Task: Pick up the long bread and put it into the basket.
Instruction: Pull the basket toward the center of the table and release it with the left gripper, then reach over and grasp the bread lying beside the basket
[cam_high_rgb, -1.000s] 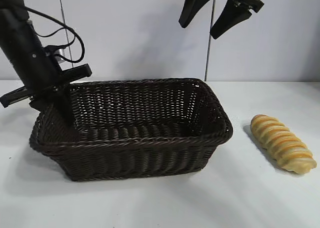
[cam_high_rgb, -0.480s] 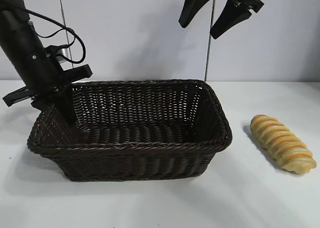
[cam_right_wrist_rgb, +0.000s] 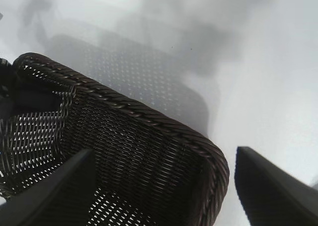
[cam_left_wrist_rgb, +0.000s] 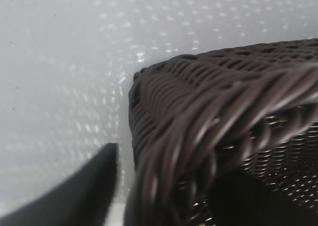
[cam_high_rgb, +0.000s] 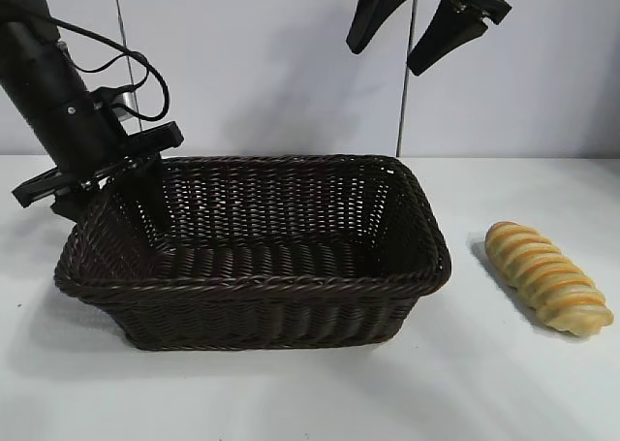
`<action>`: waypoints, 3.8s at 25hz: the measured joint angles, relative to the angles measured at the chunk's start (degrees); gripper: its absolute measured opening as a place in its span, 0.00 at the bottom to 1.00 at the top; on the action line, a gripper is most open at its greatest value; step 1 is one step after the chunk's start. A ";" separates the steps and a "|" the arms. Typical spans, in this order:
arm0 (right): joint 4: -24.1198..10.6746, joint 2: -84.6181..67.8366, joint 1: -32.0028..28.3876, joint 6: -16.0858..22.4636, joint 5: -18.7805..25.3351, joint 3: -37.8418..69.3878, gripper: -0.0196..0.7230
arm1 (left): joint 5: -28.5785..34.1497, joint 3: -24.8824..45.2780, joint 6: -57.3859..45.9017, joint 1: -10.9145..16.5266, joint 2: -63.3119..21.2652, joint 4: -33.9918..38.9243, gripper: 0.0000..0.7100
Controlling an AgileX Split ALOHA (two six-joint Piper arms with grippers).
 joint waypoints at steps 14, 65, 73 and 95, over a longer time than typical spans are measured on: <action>0.00 0.00 0.00 0.00 -0.05 0.00 0.78 | 0.48 -0.07 -0.11 -0.05 -11.40 -7.55 0.76; -27.47 1.88 -2.16 8.57 -0.78 20.04 0.78 | -1.10 -0.07 -0.16 -0.05 -11.40 -9.17 0.76; -28.70 3.87 -2.41 8.81 -1.42 20.04 0.78 | -1.17 -0.07 -0.16 -0.05 -11.40 -9.17 0.76; -26.79 6.39 -5.30 10.69 -5.71 25.68 0.30 | -1.70 -0.07 -0.16 -0.05 -11.40 -9.17 0.76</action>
